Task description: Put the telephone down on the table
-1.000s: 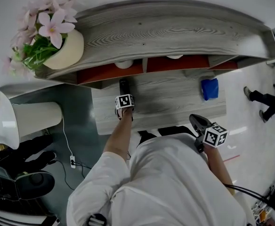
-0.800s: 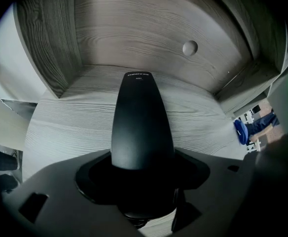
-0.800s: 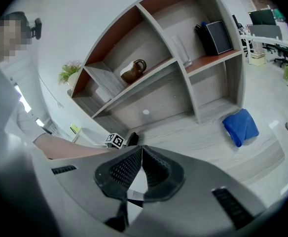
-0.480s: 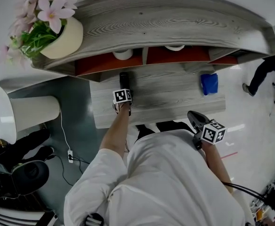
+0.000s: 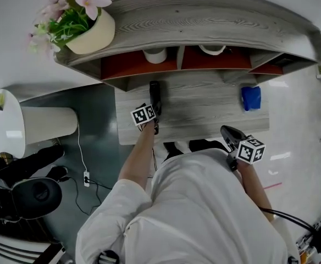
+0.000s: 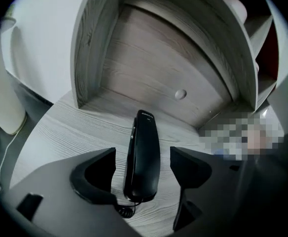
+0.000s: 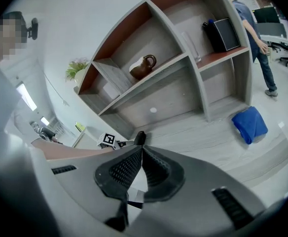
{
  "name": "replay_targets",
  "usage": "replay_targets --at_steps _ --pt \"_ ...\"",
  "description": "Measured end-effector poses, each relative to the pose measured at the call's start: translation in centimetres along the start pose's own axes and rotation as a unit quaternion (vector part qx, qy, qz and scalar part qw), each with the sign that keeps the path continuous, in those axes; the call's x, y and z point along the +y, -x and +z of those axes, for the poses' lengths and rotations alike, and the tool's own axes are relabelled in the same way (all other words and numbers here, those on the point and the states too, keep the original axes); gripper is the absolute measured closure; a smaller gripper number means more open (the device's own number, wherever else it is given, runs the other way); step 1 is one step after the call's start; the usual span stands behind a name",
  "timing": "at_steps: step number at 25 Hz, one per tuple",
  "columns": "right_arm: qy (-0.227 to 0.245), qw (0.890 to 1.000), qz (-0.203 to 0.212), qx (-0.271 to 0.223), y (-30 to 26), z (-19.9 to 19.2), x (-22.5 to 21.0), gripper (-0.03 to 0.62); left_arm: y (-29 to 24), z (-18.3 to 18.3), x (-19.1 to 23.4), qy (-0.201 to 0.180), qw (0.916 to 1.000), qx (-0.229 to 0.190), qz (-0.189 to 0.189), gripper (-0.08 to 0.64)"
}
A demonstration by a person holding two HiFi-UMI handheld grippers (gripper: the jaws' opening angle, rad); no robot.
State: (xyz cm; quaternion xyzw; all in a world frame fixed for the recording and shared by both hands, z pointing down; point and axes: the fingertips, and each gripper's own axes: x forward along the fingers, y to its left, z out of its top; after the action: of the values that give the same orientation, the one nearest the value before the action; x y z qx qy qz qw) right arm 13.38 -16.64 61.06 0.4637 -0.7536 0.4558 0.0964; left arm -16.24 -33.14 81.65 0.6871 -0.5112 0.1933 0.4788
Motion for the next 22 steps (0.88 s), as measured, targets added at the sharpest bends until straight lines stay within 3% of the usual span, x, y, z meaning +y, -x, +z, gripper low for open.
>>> replay_targets --at_steps 5,10,19,22 --pt "0.009 1.0 0.012 0.0 -0.5 -1.1 2.0 0.574 4.0 0.9 0.5 0.037 0.9972 -0.063 -0.018 0.224" --pt "0.001 1.0 0.01 -0.007 -0.2 -2.7 3.1 0.574 7.8 0.4 0.4 0.036 0.9951 -0.086 -0.033 0.24" --pt "-0.011 0.999 0.004 -0.031 0.9 -7.3 5.6 0.574 13.6 -1.4 0.0 0.026 0.992 -0.11 -0.056 0.476" --pt "-0.015 0.999 0.005 -0.033 1.4 -9.2 6.3 0.574 15.0 -2.4 -0.3 0.02 0.9915 -0.112 -0.064 0.52"
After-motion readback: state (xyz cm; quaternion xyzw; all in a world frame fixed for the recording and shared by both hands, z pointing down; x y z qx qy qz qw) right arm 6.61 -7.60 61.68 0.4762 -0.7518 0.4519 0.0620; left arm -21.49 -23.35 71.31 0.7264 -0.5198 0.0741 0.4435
